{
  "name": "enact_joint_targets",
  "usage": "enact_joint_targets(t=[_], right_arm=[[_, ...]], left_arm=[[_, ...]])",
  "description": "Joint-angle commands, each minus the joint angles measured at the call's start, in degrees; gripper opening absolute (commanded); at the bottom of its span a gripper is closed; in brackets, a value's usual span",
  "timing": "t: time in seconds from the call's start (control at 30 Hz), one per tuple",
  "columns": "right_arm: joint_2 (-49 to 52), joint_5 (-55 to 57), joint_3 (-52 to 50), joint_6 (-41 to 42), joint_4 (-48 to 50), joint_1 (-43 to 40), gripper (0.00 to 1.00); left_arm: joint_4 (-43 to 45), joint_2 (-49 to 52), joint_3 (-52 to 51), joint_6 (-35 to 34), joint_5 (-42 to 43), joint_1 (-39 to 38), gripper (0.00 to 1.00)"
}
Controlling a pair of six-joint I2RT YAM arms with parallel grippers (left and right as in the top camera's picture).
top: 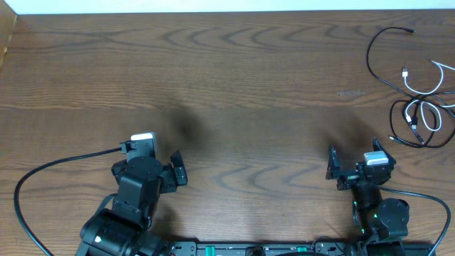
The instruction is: Untangle cables
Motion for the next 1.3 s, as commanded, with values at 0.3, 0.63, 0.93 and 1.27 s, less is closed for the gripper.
enact_joint_targets(t=[0.3, 0.63, 0.93, 1.27], right_arm=[[-0.4, -0.7, -0.1, -0.7, -0.3, 0.6, 0.99], [-0.4, -0.7, -0.1, -0.7, -0.2, 0.6, 0.99], [-0.4, -0.7, -0.1, -0.7, -0.2, 0.6, 0.99], [-0.4, -0.7, -0.1, -0.7, -0.3, 0.6, 0.99]], left_arm=[[0.0, -0.1, -0.2, 0.3, -0.8, 0.0, 0.99], [0.0, -0.1, -0.2, 0.3, -0.8, 0.0, 0.99], [-1.5, -0.9, -0.4, 0.3, -0.7, 0.2, 0.99], [4.8, -11.2, -8.3, 3.3, 5.4, 9.9, 0.99]])
